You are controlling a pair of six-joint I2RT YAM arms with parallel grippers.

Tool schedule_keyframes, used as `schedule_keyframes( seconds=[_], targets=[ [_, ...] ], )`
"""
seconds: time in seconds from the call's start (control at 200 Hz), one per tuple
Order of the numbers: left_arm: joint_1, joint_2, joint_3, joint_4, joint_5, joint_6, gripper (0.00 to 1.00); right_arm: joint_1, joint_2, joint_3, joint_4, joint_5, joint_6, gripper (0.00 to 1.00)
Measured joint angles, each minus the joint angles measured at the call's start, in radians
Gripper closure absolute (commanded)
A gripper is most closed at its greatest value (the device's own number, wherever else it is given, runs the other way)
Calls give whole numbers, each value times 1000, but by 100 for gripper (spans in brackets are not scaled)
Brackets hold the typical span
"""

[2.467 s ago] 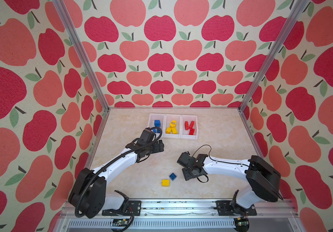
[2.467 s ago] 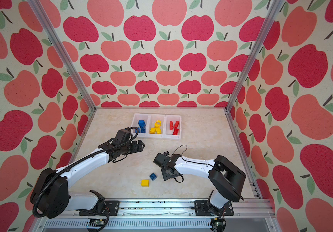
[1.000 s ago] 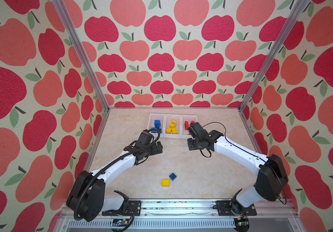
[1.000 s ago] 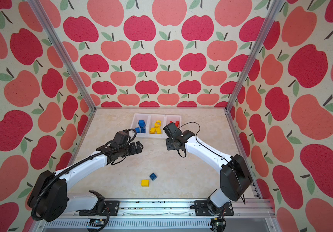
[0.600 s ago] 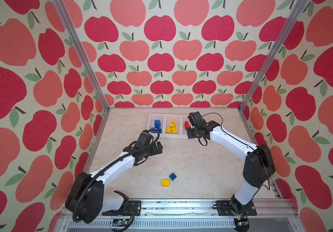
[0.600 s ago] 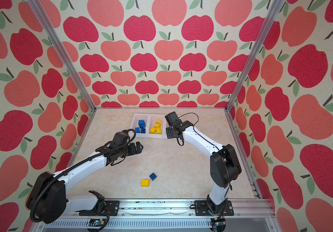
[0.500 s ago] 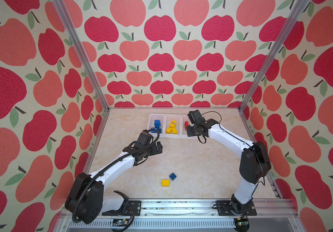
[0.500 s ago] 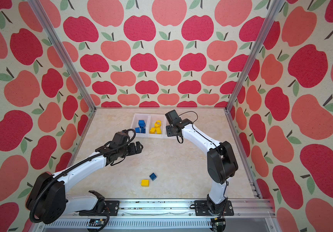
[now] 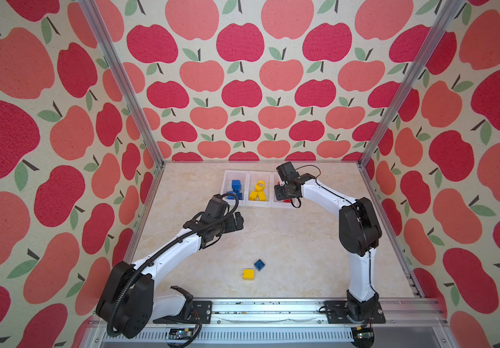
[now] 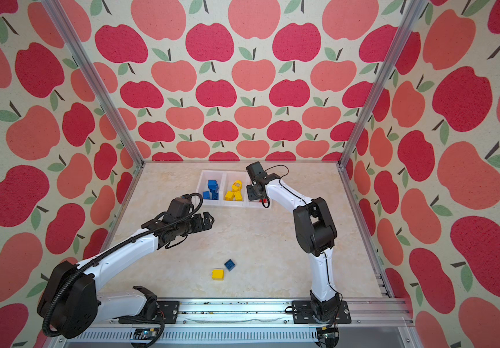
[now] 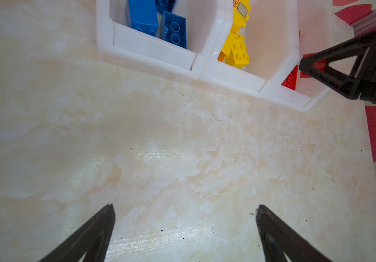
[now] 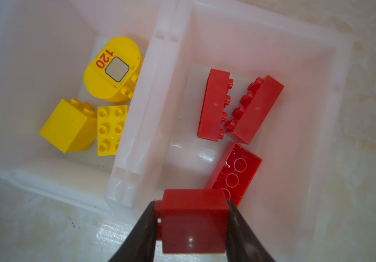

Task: Sort the legos into containers by color
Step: 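Carry the red brick with the right gripper over the red compartment and release, then lower the left gripper onto the yellow brick while the right withdraws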

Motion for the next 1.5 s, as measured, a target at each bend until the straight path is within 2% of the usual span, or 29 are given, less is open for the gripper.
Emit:
schedule_keyframes(
  seconds=[0.13, 0.375, 0.835, 1.226, 1.496],
  targets=[
    [0, 0, 0, 0, -4, 0, 1, -9, 20, 11, 2, -12, 0, 58],
    [0, 0, 0, -1, -5, 0, 1, -22, 35, 18, 7, -34, 4, 47],
    [0, -2, 0, -5, -5, 0, 1, -22, 34, 24, 9, -58, 8, 44],
    [-2, -13, 0, -27, -7, -14, 1, -15, -74, -75, 11, -71, 25, 34],
    [-43, -29, 2, -88, -29, -16, 1, 23, -198, -163, 11, -73, 36, 25]
  ],
)
